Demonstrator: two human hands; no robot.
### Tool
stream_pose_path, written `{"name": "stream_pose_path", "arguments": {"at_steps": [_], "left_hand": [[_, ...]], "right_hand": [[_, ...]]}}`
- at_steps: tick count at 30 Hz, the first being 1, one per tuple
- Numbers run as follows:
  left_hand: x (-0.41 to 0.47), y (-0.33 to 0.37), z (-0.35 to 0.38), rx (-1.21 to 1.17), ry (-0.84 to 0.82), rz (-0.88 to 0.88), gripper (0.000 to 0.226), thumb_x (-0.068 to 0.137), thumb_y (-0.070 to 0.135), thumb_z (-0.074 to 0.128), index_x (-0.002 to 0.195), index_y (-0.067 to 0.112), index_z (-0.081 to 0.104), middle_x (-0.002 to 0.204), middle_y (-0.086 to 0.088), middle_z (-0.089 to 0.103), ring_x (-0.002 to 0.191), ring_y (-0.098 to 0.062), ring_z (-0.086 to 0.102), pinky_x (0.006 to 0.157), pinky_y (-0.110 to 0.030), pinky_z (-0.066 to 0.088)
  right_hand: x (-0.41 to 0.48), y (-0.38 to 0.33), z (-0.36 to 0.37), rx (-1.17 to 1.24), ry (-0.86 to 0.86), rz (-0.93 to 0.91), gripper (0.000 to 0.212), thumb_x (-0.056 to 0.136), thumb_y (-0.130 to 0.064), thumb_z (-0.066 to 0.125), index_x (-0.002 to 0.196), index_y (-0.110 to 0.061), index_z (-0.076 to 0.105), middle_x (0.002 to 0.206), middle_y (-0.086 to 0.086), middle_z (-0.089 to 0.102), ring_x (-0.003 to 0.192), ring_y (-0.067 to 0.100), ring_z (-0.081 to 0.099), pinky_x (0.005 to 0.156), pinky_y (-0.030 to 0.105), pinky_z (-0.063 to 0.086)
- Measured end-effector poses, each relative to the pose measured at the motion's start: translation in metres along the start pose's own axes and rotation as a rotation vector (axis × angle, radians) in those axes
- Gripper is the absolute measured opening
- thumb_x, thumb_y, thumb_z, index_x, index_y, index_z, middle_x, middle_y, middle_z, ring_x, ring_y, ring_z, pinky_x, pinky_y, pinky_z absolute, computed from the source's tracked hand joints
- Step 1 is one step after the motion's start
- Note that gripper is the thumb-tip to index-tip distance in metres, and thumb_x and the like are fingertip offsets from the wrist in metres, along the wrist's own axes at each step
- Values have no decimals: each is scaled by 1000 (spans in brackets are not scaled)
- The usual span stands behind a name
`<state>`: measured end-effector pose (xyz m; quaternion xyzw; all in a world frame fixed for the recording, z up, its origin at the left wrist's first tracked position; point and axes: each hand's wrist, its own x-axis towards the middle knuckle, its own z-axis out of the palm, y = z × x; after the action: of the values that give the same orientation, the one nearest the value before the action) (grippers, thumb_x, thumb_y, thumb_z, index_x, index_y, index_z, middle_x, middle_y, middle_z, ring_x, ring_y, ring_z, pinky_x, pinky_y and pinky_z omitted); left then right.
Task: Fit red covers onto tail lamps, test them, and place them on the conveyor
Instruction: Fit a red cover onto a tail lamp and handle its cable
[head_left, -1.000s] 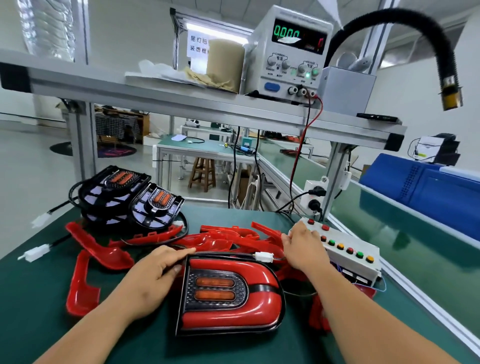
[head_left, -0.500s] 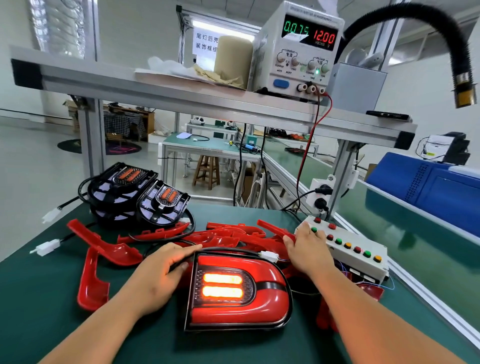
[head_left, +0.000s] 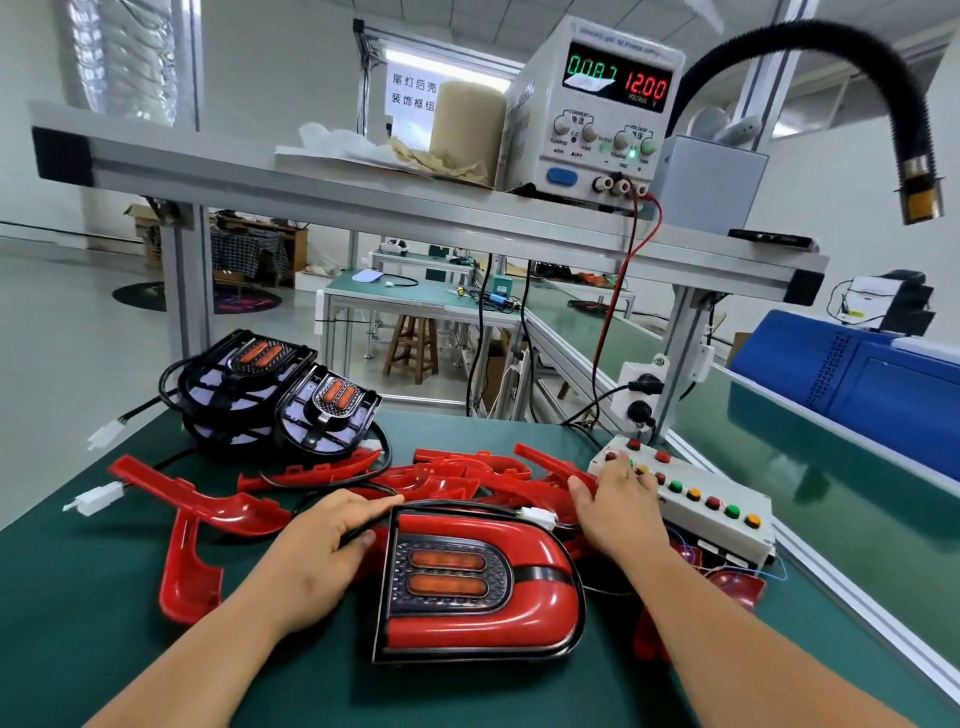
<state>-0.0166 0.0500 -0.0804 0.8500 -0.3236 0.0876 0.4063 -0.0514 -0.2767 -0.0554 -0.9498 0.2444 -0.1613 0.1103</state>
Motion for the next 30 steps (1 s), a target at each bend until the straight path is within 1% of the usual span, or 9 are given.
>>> {"name": "stream_pose_path", "arguments": {"at_steps": [3, 6, 11, 13, 16, 21, 24, 27, 30], "left_hand": [[1, -1, 0, 1, -7, -14, 49, 98, 8, 55, 128, 47, 52, 111, 22, 55, 109, 5, 51, 87, 0, 31], [1, -1, 1, -4, -7, -16, 48, 98, 8, 55, 130, 45, 53, 111, 22, 55, 109, 5, 51, 87, -1, 32], [1, -3, 1, -18, -7, -17, 48, 97, 7, 55, 131, 40, 54, 111, 19, 56, 110, 4, 51, 91, -4, 31], [1, -4, 2, -14, -8, -16, 48, 97, 6, 56, 132, 37, 55, 112, 16, 57, 112, 1, 52, 94, -7, 31], [2, -4, 2, -20, -3, -17, 48, 96, 5, 56, 132, 38, 55, 114, 14, 58, 113, 0, 52, 92, -2, 29], [2, -4, 3, -29, 2, -24, 49, 96, 5, 56, 130, 40, 54, 114, 15, 58, 113, 1, 52, 93, -3, 29], [2, -4, 3, -31, 3, -25, 48, 96, 5, 56, 132, 37, 55, 114, 16, 58, 113, 1, 52, 93, -2, 29], [2, -3, 2, -34, -5, -26, 48, 97, 5, 55, 133, 36, 55, 113, 16, 57, 113, 0, 52, 94, -3, 29], [1, -3, 2, -31, 1, -27, 48, 97, 6, 54, 133, 37, 55, 112, 17, 56, 111, 2, 51, 91, -1, 29]], "right_hand": [[-2, 2, 0, 44, 31, 87, 71, 98, -48, 42, 144, 4, 28, 155, 19, 28, 139, 41, 23, 116, 47, 23], [-1, 5, 1, 25, 36, 104, 67, 98, -49, 41, 137, 5, 36, 147, 22, 38, 136, 39, 31, 116, 47, 21], [1, 7, 4, -52, 39, 86, 69, 99, -51, 35, 137, 7, 37, 143, 22, 43, 133, 34, 40, 117, 43, 13], [2, 7, 3, -60, 54, 78, 65, 99, -52, 34, 129, 4, 44, 131, 19, 50, 123, 32, 47, 115, 44, 17], [1, 6, 1, -57, 56, 70, 61, 98, -53, 35, 122, 2, 47, 120, 15, 53, 115, 32, 50, 112, 44, 22], [1, 6, 0, -124, 54, 73, 64, 98, -54, 34, 128, 2, 45, 126, 16, 54, 120, 30, 49, 110, 42, 23], [-1, 5, 0, -121, 49, 103, 62, 97, -56, 34, 127, -2, 45, 126, 14, 52, 121, 32, 41, 106, 43, 30], [-3, 3, 1, -122, 60, 114, 64, 96, -56, 36, 133, -4, 43, 135, 14, 47, 128, 32, 35, 106, 45, 32], [-5, 3, 0, -211, 106, 87, 64, 95, -57, 36, 130, -5, 44, 134, 12, 49, 126, 30, 36, 103, 45, 33]]}}
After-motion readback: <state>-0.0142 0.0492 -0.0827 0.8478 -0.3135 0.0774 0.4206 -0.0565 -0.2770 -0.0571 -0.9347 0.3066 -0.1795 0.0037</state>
